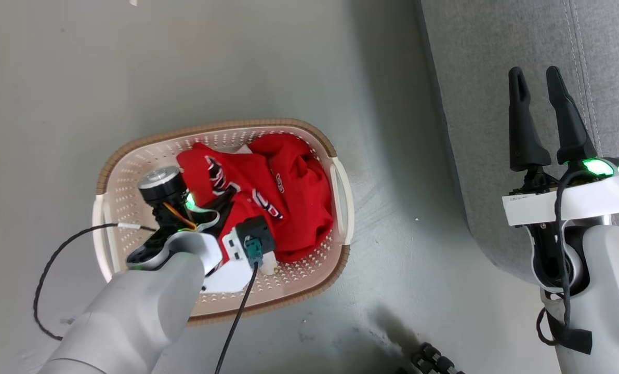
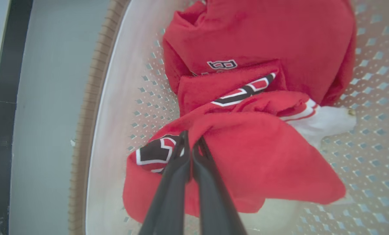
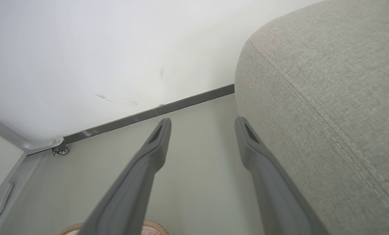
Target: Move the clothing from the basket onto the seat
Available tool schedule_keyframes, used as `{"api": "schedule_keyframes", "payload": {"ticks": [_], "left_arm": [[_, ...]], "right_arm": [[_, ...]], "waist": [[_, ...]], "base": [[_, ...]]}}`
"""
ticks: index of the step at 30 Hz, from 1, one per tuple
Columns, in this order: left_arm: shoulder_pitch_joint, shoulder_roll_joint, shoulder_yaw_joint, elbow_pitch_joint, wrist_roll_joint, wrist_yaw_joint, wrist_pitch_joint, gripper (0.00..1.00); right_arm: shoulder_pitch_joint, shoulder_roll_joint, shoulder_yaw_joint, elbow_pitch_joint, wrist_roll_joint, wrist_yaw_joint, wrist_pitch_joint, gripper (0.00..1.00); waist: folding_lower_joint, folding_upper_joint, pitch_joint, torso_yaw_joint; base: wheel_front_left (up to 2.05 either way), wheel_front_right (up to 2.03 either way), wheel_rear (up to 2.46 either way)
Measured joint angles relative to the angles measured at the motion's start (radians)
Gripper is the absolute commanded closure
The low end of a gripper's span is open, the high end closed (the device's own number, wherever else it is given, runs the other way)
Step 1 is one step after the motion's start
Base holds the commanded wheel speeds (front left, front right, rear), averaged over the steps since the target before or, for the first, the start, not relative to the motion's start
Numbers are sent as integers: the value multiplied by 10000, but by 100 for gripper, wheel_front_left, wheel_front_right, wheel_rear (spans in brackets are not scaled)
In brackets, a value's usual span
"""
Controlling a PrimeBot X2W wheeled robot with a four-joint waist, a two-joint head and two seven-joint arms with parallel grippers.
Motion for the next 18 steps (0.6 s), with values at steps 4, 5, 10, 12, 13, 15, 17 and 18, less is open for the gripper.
{"api": "schedule_keyframes", "payload": {"ticks": [4, 5, 10, 12, 13, 15, 17, 18], "left_arm": [[5, -54, 272, -508, -322, 259, -328, 100], [9, -63, 362, -616, -458, 303, -447, 100], [60, -96, 934, -1185, -1133, 552, -867, 100], [67, -121, 1099, -1390, -1337, 640, -1011, 100], [80, -136, 1179, -1501, -1404, 662, -1041, 100], [159, -157, 1287, -1666, -1563, 732, -1179, 100], [316, -169, 1398, -1822, -1766, 736, -1229, 100], [397, -171, 1455, -1894, -1837, 763, -1243, 100]], "right_arm": [[-1, 0, -56, 67, -165, 0, -8, 0], [0, 0, -96, 82, -186, 0, -8, 0], [4, -2, -148, 174, -437, 0, -10, 0], [15, -4, -148, 221, -520, 0, -10, 0], [26, -4, -148, 245, -571, 0, -10, 0], [55, -6, -148, 290, -694, 0, -10, 0], [56, -8, -151, 318, -763, 0, -10, 0], [58, -8, -151, 336, -800, 0, -10, 0]], "waist": [[0, 0, -223, 163], [0, 0, -287, 207], [0, 0, -627, 426], [0, 0, -776, 513], [0, 0, -854, 557], [0, 0, -1007, 642], [0, 0, -1165, 727], [0, 0, -1247, 770]], "base": [[0, 0, 0], [0, 0, 0], [0, 0, 0], [0, 0, 0], [0, 0, 0], [0, 0, 0], [0, 0, 0], [0, 0, 0]]}}
